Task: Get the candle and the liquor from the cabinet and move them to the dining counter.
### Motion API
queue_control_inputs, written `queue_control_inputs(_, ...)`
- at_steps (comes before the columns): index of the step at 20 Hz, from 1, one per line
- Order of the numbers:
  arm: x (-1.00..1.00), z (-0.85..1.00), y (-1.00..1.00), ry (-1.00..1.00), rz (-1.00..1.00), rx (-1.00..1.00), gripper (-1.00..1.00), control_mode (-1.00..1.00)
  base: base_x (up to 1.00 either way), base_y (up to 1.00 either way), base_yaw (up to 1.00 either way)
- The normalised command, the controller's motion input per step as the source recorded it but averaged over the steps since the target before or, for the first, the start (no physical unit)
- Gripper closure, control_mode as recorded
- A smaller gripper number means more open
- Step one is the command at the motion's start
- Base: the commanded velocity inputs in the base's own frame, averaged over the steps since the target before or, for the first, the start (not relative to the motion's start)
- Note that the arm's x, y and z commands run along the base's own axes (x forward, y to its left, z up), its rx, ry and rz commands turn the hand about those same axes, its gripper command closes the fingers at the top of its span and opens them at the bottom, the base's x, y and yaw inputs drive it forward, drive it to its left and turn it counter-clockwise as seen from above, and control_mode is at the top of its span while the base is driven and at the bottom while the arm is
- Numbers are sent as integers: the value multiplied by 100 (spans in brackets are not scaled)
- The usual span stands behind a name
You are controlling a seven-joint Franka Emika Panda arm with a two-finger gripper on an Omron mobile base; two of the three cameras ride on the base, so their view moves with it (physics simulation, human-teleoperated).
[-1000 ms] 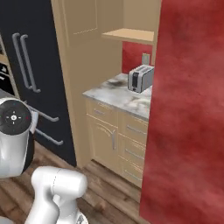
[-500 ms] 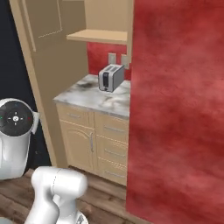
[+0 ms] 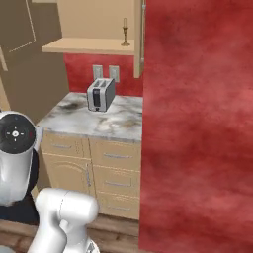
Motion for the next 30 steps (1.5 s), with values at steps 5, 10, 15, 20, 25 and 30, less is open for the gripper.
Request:
queue_control_inputs(5, 0, 0, 0, 0, 0, 0, -100, 100, 67, 45, -37)
queue_control_inputs(10, 0, 0, 0, 0, 0, 0, -100, 100, 72, 59, -31)
queue_control_inputs(15, 0, 0, 0, 0, 0, 0, -100, 100, 70, 63, -23)
queue_control_inputs(20, 0, 0, 0, 0, 0, 0, -100, 100, 64, 21, -14)
queue_control_inputs(25, 0, 0, 0, 0, 0, 0, -100, 100, 61, 11, -7)
queue_control_inputs(30, 13, 0, 10, 0, -5, -6, -100, -100, 19, 8, -2)
